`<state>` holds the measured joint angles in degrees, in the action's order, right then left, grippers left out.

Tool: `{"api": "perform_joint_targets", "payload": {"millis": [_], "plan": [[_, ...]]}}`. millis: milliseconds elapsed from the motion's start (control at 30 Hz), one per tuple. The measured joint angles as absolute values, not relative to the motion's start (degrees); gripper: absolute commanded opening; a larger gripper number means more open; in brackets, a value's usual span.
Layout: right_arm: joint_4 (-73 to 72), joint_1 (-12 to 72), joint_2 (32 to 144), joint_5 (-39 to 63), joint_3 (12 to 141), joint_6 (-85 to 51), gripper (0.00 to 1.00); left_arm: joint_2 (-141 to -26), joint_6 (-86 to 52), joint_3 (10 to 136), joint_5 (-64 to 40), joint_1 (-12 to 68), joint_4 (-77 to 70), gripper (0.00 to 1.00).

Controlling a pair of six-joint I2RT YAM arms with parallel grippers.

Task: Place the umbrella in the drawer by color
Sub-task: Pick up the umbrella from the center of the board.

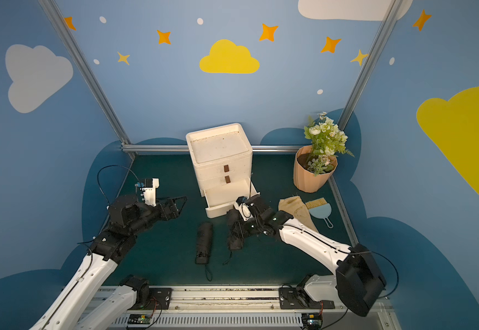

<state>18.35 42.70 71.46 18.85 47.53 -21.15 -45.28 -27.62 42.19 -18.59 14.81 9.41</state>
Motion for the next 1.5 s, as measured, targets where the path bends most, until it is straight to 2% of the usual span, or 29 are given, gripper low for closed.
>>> {"api": "perform_joint_targets", "payload": {"millis": [167,300,533,833,967,1100,1233,1300,1433,1500], "plan": [[9.58,38.13,60.51,24.23,42.61,-19.53,0.42,-48.58,-31.24,42.24,-30.74,17.47,-0.99,1.00],[5.17,37.17,54.74,27.46,42.19,-17.47,0.42,-53.36,-32.47,44.10,-36.99,23.70,-6.85,1.00],[0.64,37.21,51.79,31.66,42.30,-16.43,0.42,-61.45,-32.71,47.88,-39.07,33.21,-13.93,1.00],[-1.98,37.91,51.70,33.56,42.30,-16.43,0.42,-69.54,-33.06,52.01,-37.58,38.83,-18.44,0.99],[-2.44,38.57,51.70,33.61,42.30,-15.59,0.43,-72.86,-34.28,52.95,-37.32,39.46,-20.73,0.89],[-2.68,39.29,51.70,33.54,42.30,-14.68,0.43,-75.79,-36.05,53.58,-37.56,39.94,-22.06,0.73],[-2.24,39.46,51.66,32.16,42.30,-13.96,0.45,-77.06,-36.97,54.46,-37.98,40.32,-23.24,0.52],[-2.00,39.48,51.33,31.35,42.30,-13.54,0.45,-77.17,-37.34,54.57,-37.98,40.32,-23.55,0.44],[-0.78,39.46,50.30,29.82,42.33,-12.29,0.55,-77.17,-37.32,54.87,-37.76,40.60,-23.18,0.31],[-0.03,39.44,49.76,29.34,42.35,-11.51,0.61,-77.17,-36.73,55.20,-37.76,40.62,-22.22,0.29]]}}
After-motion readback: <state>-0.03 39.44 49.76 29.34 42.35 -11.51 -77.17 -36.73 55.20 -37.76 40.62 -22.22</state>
